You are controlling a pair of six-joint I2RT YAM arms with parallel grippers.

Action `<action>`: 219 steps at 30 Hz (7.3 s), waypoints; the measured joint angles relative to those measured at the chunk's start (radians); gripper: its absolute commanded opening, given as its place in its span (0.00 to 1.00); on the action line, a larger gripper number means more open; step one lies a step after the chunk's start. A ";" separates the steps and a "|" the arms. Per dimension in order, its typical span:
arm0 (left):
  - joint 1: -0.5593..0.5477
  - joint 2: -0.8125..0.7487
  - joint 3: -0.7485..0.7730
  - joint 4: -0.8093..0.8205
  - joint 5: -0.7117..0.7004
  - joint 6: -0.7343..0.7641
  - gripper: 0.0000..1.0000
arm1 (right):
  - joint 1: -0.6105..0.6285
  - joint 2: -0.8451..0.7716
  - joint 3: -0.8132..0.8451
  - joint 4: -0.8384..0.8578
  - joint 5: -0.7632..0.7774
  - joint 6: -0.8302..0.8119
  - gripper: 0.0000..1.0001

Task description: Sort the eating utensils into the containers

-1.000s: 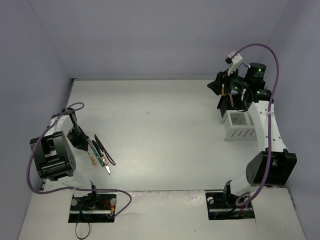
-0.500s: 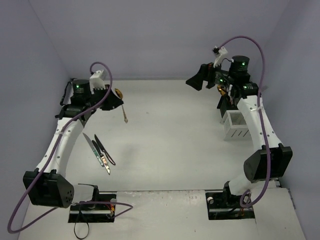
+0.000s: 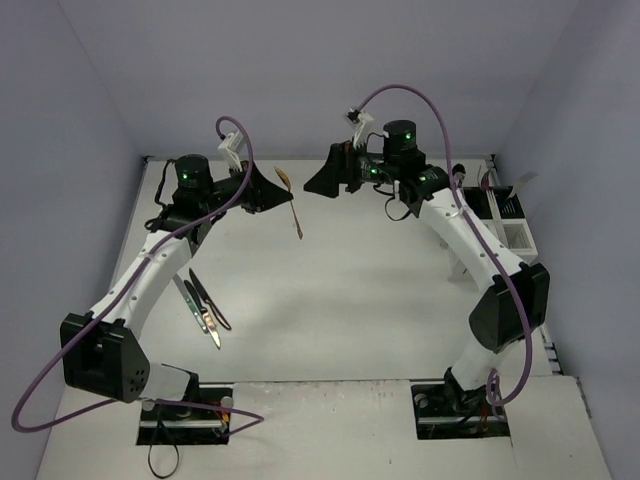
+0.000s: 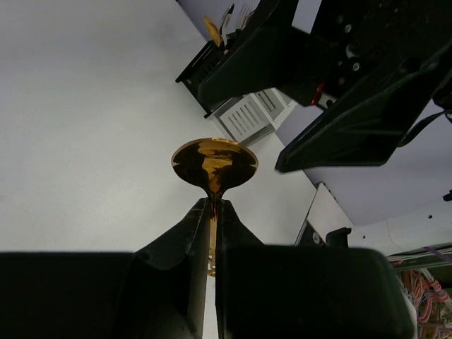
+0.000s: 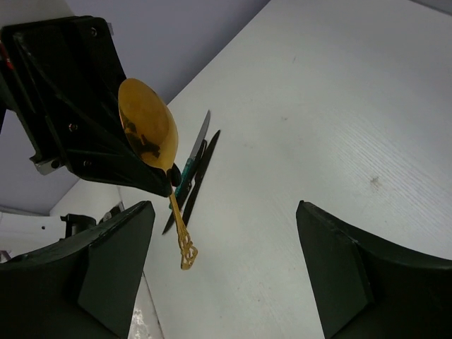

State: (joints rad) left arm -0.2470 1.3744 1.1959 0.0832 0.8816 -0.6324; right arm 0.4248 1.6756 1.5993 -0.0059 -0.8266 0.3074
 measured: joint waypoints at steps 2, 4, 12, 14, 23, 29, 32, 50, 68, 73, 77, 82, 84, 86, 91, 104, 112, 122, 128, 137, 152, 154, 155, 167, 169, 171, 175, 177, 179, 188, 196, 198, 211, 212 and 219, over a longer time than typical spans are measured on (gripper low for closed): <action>-0.008 0.000 0.006 0.004 -0.013 -0.008 0.00 | 0.022 0.012 0.000 0.002 0.021 0.007 0.71; -0.014 0.003 0.019 -0.033 -0.044 -0.003 0.00 | 0.041 0.028 0.009 0.001 0.049 0.013 0.69; -0.040 0.090 0.157 -0.271 -0.165 0.050 0.00 | 0.062 0.053 0.064 0.003 0.117 0.017 0.64; -0.045 0.093 0.157 -0.304 -0.183 0.053 0.00 | 0.063 0.053 0.072 0.003 0.124 0.015 0.60; -0.068 0.094 0.157 -0.342 -0.207 0.056 0.00 | 0.071 0.070 0.097 0.003 0.147 0.001 0.54; -0.080 0.094 0.157 -0.345 -0.215 0.057 0.00 | 0.091 0.088 0.107 0.003 0.158 -0.017 0.52; -0.087 0.094 0.157 -0.350 -0.218 0.057 0.00 | 0.099 0.092 0.107 0.002 0.162 -0.023 0.52; -0.113 0.100 0.158 -0.373 -0.231 0.077 0.00 | 0.127 0.116 0.107 0.002 0.203 -0.089 0.40; -0.118 0.114 0.180 -0.396 -0.250 0.096 0.46 | 0.160 0.122 0.053 -0.006 0.227 -0.156 0.00; -0.119 0.120 0.204 -0.409 -0.249 0.123 0.83 | 0.158 0.122 0.052 -0.026 0.237 -0.190 0.00; -0.117 0.114 0.207 -0.431 -0.255 0.151 0.84 | 0.139 0.115 0.052 -0.054 0.239 -0.226 0.00; -0.073 0.056 0.201 -0.484 -0.249 0.198 0.84 | 0.023 0.073 0.052 -0.092 0.237 -0.267 0.00; -0.022 0.020 0.197 -0.515 -0.246 0.213 0.84 | -0.065 0.044 0.053 -0.096 0.238 -0.296 0.00; 0.028 -0.004 0.197 -0.551 -0.257 0.237 0.84 | -0.157 0.007 0.054 -0.098 0.246 -0.330 0.00; 0.078 -0.003 0.197 -0.653 -0.380 0.293 0.84 | -0.388 -0.114 0.054 -0.104 0.268 -0.460 0.00; 0.066 0.087 0.191 -0.716 -0.577 0.303 0.84 | -0.621 -0.174 -0.050 -0.010 0.262 -0.724 0.00; 0.066 0.081 0.155 -0.718 -0.643 0.311 0.84 | -0.623 -0.126 -0.203 0.148 0.258 -0.758 0.00; 0.066 0.074 0.131 -0.722 -0.686 0.319 0.84 | -0.622 -0.123 -0.370 0.351 0.242 -0.843 0.00; 0.066 0.074 0.130 -0.722 -0.699 0.319 0.84 | -0.622 -0.123 -0.436 0.421 0.238 -0.894 0.11; 0.066 0.049 0.092 -0.721 -0.728 0.318 0.84 | -0.623 -0.123 -0.474 0.468 0.240 -0.940 0.52; 0.215 -0.155 -0.166 -0.812 -0.845 0.207 0.39 | -0.463 -0.309 -0.335 0.330 0.242 -0.718 0.44; 0.258 -0.149 -0.188 -0.831 -0.850 0.201 0.34 | -0.415 -0.345 -0.335 0.304 0.239 -0.694 0.44; 0.283 -0.141 -0.197 -0.846 -0.852 0.199 0.33 | -0.398 -0.357 -0.335 0.291 0.237 -0.685 0.44; 0.484 0.052 -0.233 -0.938 -0.837 0.154 0.30 | -0.370 -0.368 -0.365 0.194 0.261 -0.662 0.45; 0.483 0.087 -0.233 -0.933 -0.828 0.150 0.30 | -0.370 -0.368 -0.365 0.194 0.263 -0.662 0.45; 0.483 0.121 -0.233 -0.927 -0.821 0.148 0.30 | -0.370 -0.366 -0.365 0.194 0.263 -0.662 0.45; 0.483 0.164 -0.233 -0.908 -0.810 0.145 0.33 | -0.370 -0.353 -0.365 0.193 0.263 -0.662 0.45; 0.483 0.177 -0.233 -0.895 -0.807 0.144 0.33 | -0.370 -0.345 -0.365 0.192 0.263 -0.662 0.45; 0.483 0.193 -0.233 -0.880 -0.804 0.144 0.33 | -0.370 -0.338 -0.365 0.191 0.263 -0.662 0.45; 0.482 0.242 -0.233 -0.835 -0.788 0.141 0.33 | -0.370 -0.334 -0.365 0.180 0.263 -0.662 0.44; 0.478 0.281 -0.227 -0.804 -0.778 0.140 0.33 | -0.370 -0.334 -0.365 0.179 0.263 -0.663 0.44; 0.478 0.281 -0.227 -0.805 -0.778 0.140 0.33 | -0.370 -0.334 -0.365 0.179 0.263 -0.663 0.44; 0.497 0.270 -0.232 -0.800 -0.801 0.156 0.00 | -0.370 -0.334 -0.365 0.177 0.261 -0.650 0.43; 0.498 0.268 -0.232 -0.799 -0.800 0.158 0.00 | -0.370 -0.334 -0.365 0.177 0.259 -0.644 0.43; 0.495 0.193 -0.186 -0.793 -0.703 0.224 0.00 | -0.363 -0.311 -0.332 0.164 0.200 -0.495 0.50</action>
State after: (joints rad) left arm 0.2479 1.5677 1.0097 -0.7099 0.1791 -0.4080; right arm 0.0618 1.3647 1.2677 0.1584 -0.6264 -0.1878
